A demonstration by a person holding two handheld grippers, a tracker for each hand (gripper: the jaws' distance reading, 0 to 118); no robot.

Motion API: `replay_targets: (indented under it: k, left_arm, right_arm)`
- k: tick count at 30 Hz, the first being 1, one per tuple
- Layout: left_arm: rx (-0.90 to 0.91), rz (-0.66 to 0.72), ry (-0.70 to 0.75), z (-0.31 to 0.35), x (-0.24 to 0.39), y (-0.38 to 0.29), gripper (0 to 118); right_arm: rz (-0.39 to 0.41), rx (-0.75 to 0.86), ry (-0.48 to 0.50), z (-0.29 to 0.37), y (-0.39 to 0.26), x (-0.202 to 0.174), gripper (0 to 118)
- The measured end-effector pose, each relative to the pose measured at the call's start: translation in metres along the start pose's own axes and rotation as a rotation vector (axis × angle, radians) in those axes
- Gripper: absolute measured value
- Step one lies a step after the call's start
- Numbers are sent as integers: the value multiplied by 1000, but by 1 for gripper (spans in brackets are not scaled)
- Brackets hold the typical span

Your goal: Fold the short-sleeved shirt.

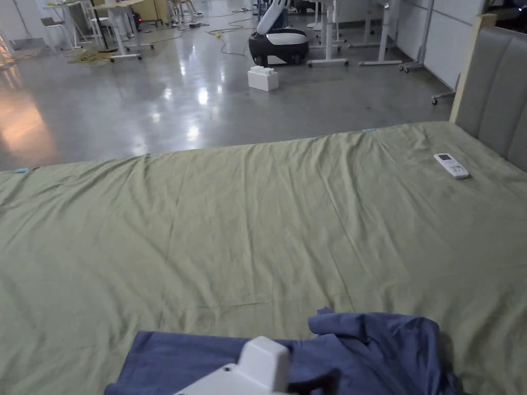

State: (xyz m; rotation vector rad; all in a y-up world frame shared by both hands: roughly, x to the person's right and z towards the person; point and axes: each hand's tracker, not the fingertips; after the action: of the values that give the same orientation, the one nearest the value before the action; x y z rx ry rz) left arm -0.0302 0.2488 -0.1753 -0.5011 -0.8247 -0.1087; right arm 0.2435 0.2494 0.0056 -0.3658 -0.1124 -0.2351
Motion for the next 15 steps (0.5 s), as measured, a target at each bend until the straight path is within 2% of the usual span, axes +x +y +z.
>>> replay_targets:
  k: [2, 5, 10, 15]
  left_arm:
    - [80, -36, 147, 53, -16, 8, 65]
    - [174, -5, 304, 113, -29, 11, 59]
    - [295, 14, 483, 170, -35, -5, 13]
    - [324, 66, 523, 206, -29, -17, 1]
  right_arm:
    - [23, 27, 21, -3, 9, -8, 1]
    - [68, 59, 20, -3, 20, -20, 1]
    - [133, 85, 19, 1, 31, -35, 1]
    - [208, 92, -24, 9, 31, -45, 1]
